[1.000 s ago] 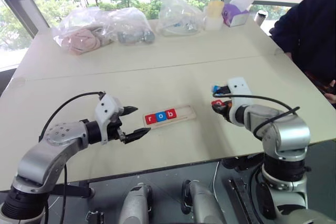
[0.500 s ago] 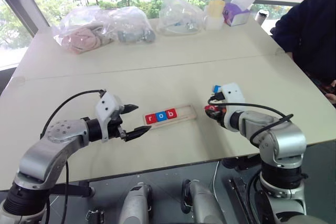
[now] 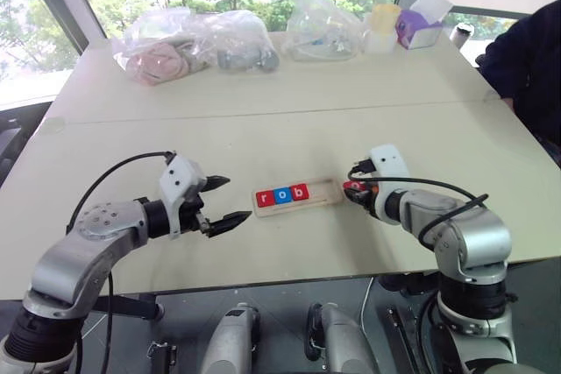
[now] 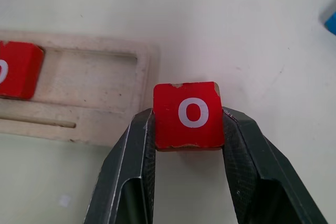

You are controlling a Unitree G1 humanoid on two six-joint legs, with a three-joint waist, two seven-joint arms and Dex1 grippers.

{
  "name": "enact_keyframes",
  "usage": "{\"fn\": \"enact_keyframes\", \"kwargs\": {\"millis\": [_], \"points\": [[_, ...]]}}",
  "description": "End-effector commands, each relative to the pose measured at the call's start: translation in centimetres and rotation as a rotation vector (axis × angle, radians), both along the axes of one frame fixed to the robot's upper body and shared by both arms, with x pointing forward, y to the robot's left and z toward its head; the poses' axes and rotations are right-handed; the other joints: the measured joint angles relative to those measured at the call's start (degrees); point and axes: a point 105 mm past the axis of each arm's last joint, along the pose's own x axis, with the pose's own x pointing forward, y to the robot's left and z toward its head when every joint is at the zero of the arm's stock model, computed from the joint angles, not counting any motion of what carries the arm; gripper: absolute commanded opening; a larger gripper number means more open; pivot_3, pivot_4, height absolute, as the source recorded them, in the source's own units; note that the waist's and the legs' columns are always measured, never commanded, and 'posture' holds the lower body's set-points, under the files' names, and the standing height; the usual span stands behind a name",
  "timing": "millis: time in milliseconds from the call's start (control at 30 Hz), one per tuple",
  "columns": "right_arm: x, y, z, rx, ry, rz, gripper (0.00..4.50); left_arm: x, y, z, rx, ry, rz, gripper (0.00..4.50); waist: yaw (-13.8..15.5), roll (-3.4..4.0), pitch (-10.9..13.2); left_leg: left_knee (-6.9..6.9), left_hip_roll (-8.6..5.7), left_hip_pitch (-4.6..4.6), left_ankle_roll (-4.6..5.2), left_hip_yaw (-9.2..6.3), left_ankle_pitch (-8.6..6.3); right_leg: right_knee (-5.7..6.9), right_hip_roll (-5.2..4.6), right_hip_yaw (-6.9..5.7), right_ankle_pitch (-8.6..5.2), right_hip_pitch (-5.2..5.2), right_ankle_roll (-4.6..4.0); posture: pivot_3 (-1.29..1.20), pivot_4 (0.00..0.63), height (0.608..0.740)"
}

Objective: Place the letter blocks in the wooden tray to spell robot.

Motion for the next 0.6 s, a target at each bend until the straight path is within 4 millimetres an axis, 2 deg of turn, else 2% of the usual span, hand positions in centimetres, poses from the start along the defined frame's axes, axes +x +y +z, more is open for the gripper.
{"fn": "enact_keyframes", "kwargs": {"millis": [33, 367, 400, 433, 467, 600], "points": [[0.2, -1.2, 0.7, -0.043, -0.036, -0.042, 1.16, -0.2, -0.2, 1.0, 0.002, -0.049, -0.013, 4.50, 0.0, 0.00, 0.0, 0.00, 0.00, 0.00, 0.00, 0.07, 0.00, -0.02, 0.00, 0.08, 0.00, -0.01, 0.00, 0.00, 0.150, 0.725], [0.1, -2.2, 0.5, -0.069, -0.030, -0.096, 1.16, -0.1, -0.3, 1.0, 0.002, -0.050, -0.017, 4.50, 0.0, -0.01, 0.0, 0.00, -0.02, 0.04, 0.00, 0.35, -0.01, -0.06, 0.02, 0.46, 0.00, -0.08, -0.01, 0.00, 0.150, 0.725], [0.2, -2.3, 0.5, -0.073, -0.035, -0.104, 1.96, -0.1, -0.3, 1.0, 0.002, -0.050, -0.017, 4.50, 0.0, -0.01, 0.0, 0.00, -0.02, 0.04, 0.00, 0.35, -0.01, -0.06, 0.02, 0.46, 0.00, -0.08, -0.01, 0.00, 0.150, 0.725], [0.2, -2.4, 0.6, -0.078, -0.040, -0.109, 2.17, -0.1, -0.3, 1.0, 0.003, -0.050, -0.017, 4.50, 0.0, -0.01, 0.0, 0.00, -0.02, 0.04, 0.00, 0.35, -0.01, -0.06, 0.02, 0.46, 0.00, -0.08, -0.01, 0.00, 0.150, 0.725], [0.2, -2.4, 0.6, -0.080, -0.043, -0.113, 2.59, -0.1, -0.3, 1.0, 0.003, -0.051, -0.017, 4.50, 0.0, -0.01, 0.0, 0.00, -0.02, 0.04, 0.00, 0.35, -0.01, -0.06, 0.02, 0.46, 0.00, -0.08, -0.01, 0.00, 0.150, 0.725], [0.3, -2.2, 0.8, -0.076, -0.049, -0.098, 4.48, -0.1, -0.3, 1.0, 0.003, -0.051, -0.016, 4.50, 0.0, -0.01, 0.0, 0.00, -0.02, 0.04, 0.00, 0.36, -0.01, -0.07, 0.02, 0.47, -0.01, -0.09, -0.02, 0.00, 0.150, 0.725]]}}
